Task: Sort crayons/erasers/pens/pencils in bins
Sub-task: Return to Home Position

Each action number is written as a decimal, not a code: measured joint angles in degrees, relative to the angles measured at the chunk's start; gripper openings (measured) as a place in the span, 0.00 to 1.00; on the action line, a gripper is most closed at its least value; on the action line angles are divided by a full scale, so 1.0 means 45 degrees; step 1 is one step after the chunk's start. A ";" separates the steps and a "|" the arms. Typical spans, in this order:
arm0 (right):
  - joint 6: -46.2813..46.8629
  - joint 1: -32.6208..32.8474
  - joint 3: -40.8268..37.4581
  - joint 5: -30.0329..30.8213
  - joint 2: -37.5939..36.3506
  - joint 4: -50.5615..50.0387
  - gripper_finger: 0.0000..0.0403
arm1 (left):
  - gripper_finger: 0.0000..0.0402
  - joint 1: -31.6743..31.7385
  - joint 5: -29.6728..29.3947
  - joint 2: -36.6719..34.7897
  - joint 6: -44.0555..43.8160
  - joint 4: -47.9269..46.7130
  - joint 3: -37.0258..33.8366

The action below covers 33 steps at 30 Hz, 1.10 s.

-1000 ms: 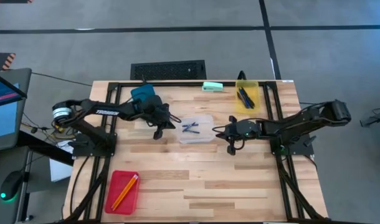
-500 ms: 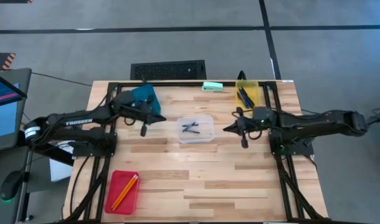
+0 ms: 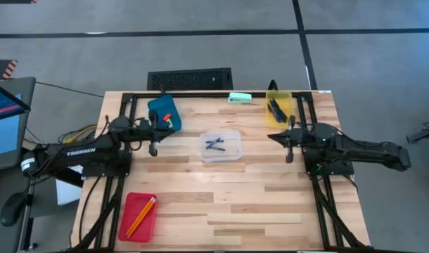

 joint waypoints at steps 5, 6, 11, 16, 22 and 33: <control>0.0015 -0.0073 -0.0106 0.0939 -0.2383 -0.1912 0.00 | 0.00 -0.0005 -0.0468 -0.1863 -0.0367 0.0035 -0.0914; 0.0021 -0.0073 -0.0106 0.0967 -0.2870 -0.2223 0.00 | 0.00 -0.0003 -0.0495 -0.2290 -0.0415 -0.0023 -0.1072; 0.0168 -0.0047 -0.0233 0.0984 -0.4234 -0.2764 0.00 | 0.00 0.0010 -0.1116 -0.4622 -0.0684 -0.1341 -0.1533; 0.0248 -0.0068 -0.0886 0.1362 -0.4279 -0.2286 0.00 | 0.00 0.0010 -0.1867 -0.6984 -0.0648 -0.3680 -0.1537; 0.0447 0.0001 -0.1321 0.2475 -0.4254 -0.1230 0.00 | 0.00 0.0010 -0.2632 -0.9209 -0.0790 -0.5448 -0.1542; 0.0079 0.2038 -0.2047 0.5616 -0.4053 0.0086 0.00 | 0.00 -0.1005 -0.5312 -0.8969 -0.1310 -0.5834 -0.1555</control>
